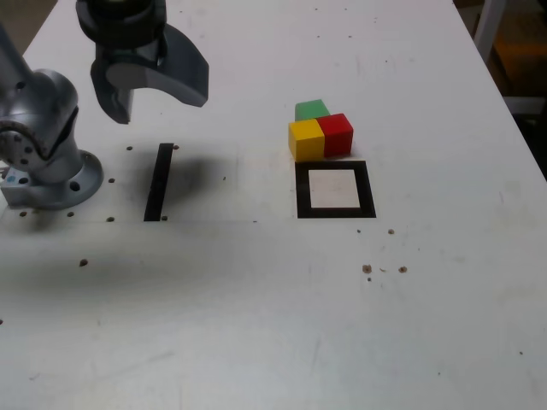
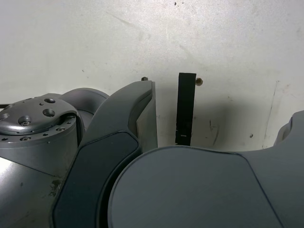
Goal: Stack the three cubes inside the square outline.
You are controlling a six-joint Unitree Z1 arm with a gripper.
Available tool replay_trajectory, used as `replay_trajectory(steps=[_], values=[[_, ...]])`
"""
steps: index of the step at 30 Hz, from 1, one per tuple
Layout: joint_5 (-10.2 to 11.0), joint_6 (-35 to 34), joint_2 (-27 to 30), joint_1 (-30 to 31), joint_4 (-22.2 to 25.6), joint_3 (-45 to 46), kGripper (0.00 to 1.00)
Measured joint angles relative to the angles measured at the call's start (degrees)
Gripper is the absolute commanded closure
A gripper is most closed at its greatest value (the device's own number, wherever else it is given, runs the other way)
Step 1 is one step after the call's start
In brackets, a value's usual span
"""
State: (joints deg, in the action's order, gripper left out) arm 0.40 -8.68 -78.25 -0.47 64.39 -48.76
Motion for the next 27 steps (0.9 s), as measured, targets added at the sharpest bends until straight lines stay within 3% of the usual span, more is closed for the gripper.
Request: replay_trajectory(steps=[17,23,27], values=[[0.1,1.4,-0.2,0.0,-0.4,-0.8,0.01],[0.4,9.3,-8.2,-0.3,-1.1,-7.4,0.00],[-1.0,16.9,-12.9,-2.3,0.7,-13.8,0.00]])
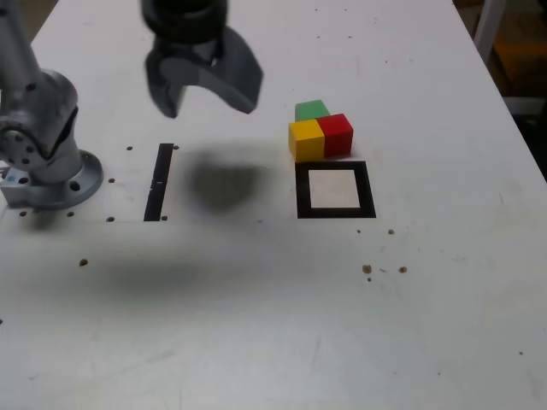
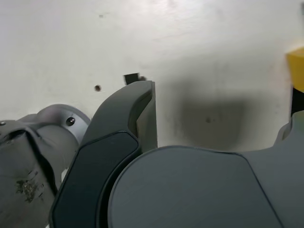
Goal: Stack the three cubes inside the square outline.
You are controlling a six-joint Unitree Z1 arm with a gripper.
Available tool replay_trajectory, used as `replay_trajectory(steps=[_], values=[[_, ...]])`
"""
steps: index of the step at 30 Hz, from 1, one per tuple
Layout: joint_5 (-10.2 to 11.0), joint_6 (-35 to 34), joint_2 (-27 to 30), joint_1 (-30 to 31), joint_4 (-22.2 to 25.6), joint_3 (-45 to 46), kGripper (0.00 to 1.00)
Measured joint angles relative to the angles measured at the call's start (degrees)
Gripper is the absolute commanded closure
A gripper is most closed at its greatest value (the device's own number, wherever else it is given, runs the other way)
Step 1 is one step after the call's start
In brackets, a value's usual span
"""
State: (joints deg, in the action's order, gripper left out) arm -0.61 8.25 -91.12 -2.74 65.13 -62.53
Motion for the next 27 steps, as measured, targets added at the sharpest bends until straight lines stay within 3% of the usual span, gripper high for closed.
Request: replay_trajectory(steps=[3,5,14,16,17,21,27], values=[[-1.6,6.9,-0.5,-1.1,2.2,-5.2,0.00],[-1.4,9.3,-0.6,-1.3,3.7,-8.0,0.00],[2.1,24.6,-5.7,-1.9,10.4,-19.4,0.00],[4.1,29.8,-6.6,-2.1,11.4,-19.8,0.00],[5.9,32.7,-7.0,-2.1,11.6,-20.1,0.00],[8.1,41.1,-7.9,-2.2,10.3,-20.0,0.00],[7.3,53.5,-7.8,-2.1,6.7,-19.7,0.00]])
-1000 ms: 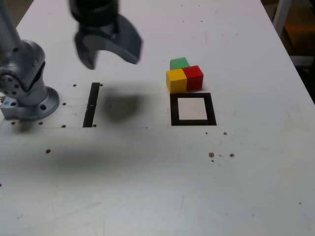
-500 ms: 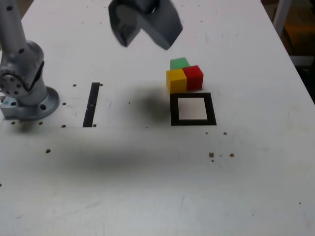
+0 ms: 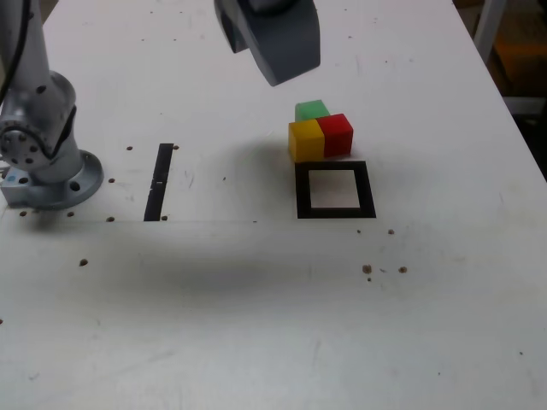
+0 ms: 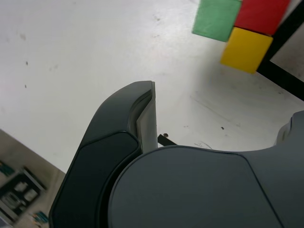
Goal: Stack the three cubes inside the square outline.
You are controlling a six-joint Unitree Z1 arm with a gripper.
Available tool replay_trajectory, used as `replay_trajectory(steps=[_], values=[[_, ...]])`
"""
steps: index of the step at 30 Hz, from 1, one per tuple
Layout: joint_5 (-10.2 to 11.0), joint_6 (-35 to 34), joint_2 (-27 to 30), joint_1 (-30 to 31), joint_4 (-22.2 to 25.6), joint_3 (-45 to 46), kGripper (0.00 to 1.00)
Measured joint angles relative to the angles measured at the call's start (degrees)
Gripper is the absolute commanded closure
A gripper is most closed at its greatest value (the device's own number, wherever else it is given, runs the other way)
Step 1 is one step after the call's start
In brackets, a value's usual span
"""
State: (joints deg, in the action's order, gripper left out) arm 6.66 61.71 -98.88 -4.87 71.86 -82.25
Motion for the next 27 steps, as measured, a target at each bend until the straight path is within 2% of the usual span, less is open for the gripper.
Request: replay_trajectory(steps=[3,4,8,12,14,16,20,27], values=[[-1.0,8.2,0.7,1.6,-4.2,1.3,0.00],[-0.6,10.6,0.7,2.5,-5.6,1.6,0.00],[1.8,12.3,-1.0,3.2,-8.7,-0.2,0.00],[3.4,13.7,-4.1,3.2,-8.5,-3.0,0.00],[5.9,14.2,-5.9,3.3,-6.7,-4.0,0.00],[7.2,14.9,-6.5,4.2,-6.3,-5.5,0.00],[8.1,16.2,-10.4,5.7,-5.9,-8.5,0.00],[10.3,16.8,-13.5,7.5,-9.4,-7.7,0.00]])
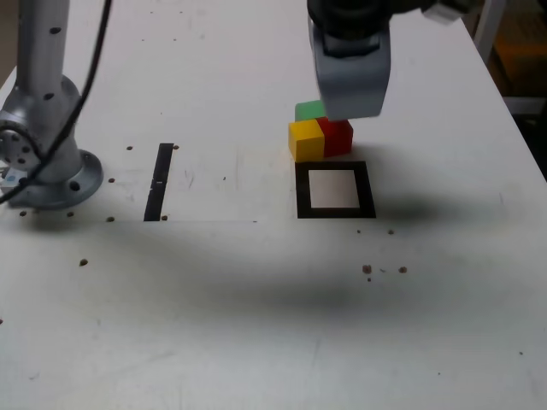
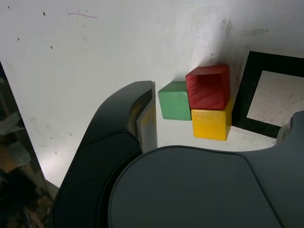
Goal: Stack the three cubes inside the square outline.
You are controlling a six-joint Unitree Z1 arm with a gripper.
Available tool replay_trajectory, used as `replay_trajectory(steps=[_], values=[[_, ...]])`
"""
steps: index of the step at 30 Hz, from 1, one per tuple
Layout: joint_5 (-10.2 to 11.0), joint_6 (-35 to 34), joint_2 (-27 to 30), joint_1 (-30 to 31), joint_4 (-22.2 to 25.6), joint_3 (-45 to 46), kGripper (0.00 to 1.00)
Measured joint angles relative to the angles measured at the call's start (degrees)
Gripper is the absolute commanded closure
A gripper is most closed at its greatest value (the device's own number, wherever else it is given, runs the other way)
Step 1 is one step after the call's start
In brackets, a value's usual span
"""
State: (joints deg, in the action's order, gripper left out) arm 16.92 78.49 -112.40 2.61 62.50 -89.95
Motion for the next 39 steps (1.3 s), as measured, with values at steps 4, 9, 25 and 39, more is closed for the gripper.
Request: replay_trajectory(steps=[4,9,25,39], values=[[1.0,0.0,-1.0,0.0,-1.0,0.7,0.00],[2.5,-0.4,-1.4,0.0,-1.9,2.1,0.00],[5.8,-1.2,-4.7,0.0,-7.1,4.5,0.00],[6.7,-0.7,-5.3,0.0,-11.6,7.6,0.01]])
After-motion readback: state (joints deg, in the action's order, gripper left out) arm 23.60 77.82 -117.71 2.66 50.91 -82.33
